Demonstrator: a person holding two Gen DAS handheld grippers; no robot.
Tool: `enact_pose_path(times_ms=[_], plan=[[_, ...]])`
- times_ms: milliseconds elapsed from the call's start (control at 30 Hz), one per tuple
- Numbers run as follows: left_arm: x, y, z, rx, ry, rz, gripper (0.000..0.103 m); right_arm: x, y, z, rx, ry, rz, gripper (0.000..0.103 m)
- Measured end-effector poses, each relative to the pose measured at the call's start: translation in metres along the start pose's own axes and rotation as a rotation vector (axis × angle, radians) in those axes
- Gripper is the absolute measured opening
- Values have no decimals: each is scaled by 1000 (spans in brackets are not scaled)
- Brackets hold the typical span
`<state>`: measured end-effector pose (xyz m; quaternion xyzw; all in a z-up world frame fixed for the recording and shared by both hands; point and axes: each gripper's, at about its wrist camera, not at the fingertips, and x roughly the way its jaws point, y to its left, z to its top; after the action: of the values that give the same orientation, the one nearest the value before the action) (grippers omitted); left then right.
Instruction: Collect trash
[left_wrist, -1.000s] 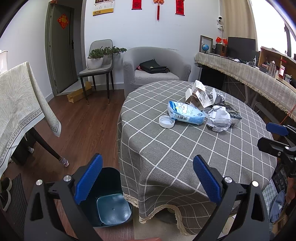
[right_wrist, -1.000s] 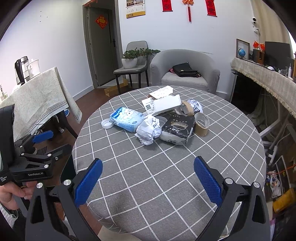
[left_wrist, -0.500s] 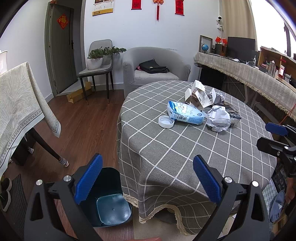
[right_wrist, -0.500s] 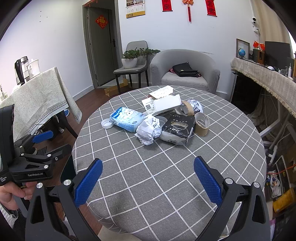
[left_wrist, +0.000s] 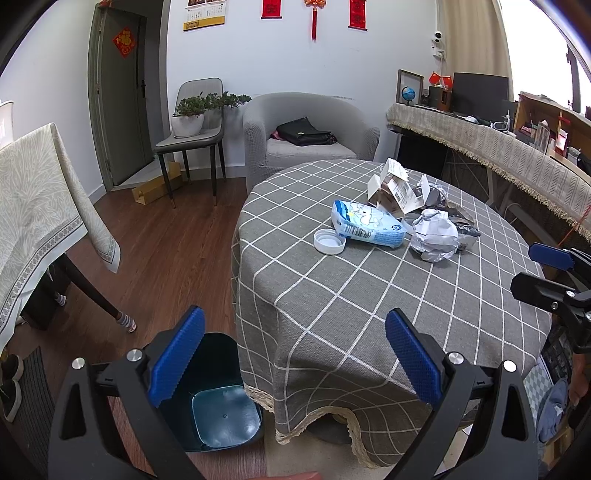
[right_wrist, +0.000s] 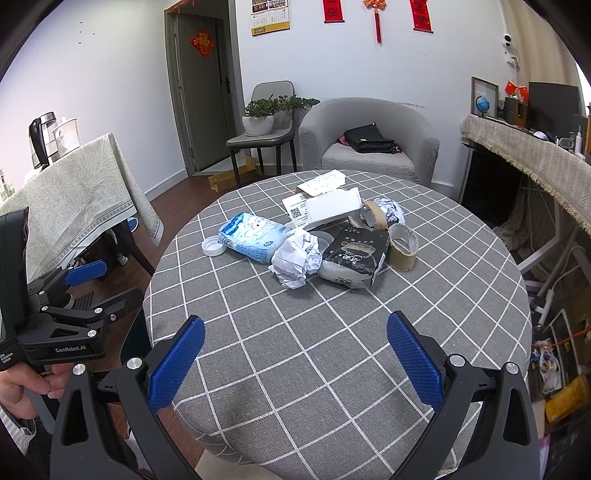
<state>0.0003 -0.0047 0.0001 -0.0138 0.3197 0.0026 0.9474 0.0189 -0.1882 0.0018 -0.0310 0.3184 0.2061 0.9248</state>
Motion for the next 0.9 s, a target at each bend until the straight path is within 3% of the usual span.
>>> enact_pose_path(times_ms=[900], plan=[[-1, -1, 0, 0, 1, -2, 100, 1, 0, -1, -3, 3, -2, 100]])
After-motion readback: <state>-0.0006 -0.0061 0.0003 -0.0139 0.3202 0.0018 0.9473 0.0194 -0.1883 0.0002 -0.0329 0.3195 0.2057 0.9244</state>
